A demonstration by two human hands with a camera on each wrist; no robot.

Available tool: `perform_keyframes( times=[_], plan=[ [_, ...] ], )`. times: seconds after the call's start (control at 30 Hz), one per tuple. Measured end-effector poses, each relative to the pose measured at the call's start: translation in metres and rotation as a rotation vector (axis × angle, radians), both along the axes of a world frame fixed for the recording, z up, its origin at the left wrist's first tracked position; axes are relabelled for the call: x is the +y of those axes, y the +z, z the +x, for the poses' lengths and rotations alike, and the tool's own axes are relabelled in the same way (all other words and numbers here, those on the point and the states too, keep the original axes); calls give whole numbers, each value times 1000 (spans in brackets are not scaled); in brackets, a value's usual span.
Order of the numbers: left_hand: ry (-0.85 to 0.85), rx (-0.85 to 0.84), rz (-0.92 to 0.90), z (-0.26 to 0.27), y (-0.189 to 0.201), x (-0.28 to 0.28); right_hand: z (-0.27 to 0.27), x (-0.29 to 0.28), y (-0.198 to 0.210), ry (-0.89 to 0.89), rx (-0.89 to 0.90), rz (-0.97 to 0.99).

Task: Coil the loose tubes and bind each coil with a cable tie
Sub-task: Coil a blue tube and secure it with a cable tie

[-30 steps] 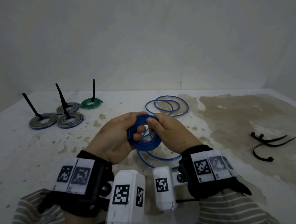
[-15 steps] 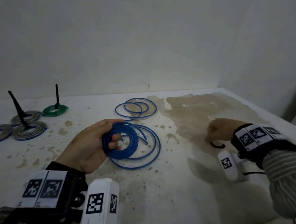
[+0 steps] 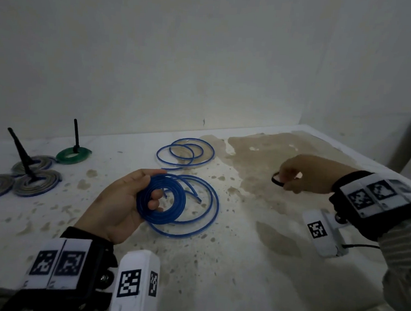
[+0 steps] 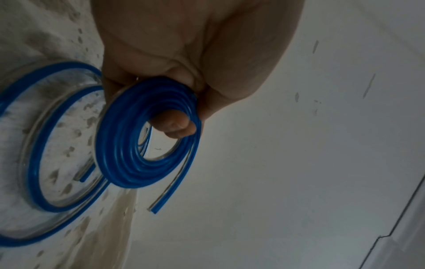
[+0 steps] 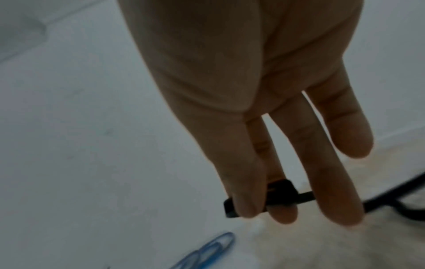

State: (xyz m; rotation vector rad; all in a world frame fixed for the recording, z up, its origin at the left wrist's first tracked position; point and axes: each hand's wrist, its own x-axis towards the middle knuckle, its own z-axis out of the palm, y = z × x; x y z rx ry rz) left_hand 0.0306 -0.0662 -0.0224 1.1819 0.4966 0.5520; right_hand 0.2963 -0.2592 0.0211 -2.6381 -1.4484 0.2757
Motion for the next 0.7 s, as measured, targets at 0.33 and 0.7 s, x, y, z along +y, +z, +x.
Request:
perform_keyframes(
  times=[0.33,0.7],
  plan=[
    [119,19,29,-4,-3,7,-121,38,37,586,575,342],
    [258,15,54,-12,1,18,-142,67,16,677,552,306]
  ],
)
